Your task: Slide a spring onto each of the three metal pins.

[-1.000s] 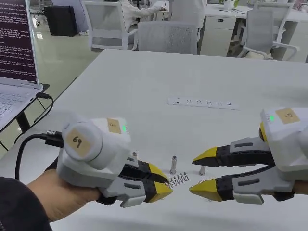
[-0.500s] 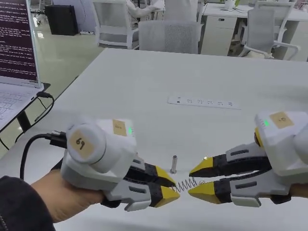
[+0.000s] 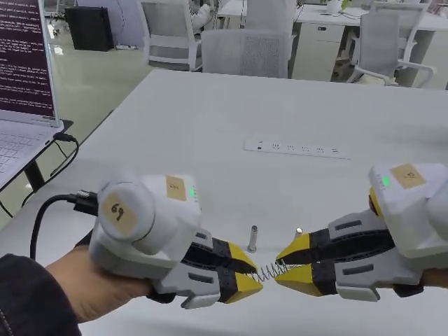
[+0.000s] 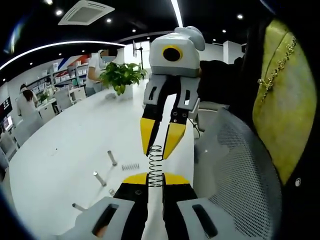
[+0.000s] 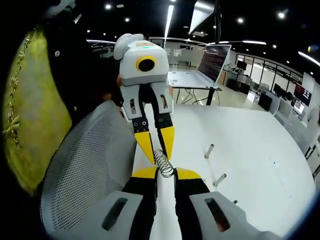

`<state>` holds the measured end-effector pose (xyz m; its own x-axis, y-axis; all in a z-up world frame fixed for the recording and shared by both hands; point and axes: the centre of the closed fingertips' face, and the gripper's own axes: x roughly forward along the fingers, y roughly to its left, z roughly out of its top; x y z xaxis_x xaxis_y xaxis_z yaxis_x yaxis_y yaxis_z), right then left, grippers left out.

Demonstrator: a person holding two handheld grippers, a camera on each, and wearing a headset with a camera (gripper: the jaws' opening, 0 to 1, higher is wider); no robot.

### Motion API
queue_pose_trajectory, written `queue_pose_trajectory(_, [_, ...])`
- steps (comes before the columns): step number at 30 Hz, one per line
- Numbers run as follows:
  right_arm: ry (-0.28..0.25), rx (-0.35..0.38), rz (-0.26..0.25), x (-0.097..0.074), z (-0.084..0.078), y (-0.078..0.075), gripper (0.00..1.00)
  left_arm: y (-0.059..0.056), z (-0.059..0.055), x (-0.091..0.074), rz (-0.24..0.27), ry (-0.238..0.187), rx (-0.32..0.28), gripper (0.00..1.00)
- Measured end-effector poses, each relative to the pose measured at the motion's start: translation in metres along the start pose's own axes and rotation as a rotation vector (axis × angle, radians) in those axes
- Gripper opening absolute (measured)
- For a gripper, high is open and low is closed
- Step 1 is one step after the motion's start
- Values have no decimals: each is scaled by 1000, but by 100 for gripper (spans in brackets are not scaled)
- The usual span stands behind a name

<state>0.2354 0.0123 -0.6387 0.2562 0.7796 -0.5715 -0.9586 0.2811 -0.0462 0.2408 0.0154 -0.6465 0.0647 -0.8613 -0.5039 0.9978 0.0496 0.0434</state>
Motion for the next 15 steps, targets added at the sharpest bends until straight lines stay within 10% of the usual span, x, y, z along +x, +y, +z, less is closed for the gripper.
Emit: queue_pose_trajectory(15, [25, -35, 28, 3, 10, 7, 8, -3, -6, 6, 4, 29, 24, 1])
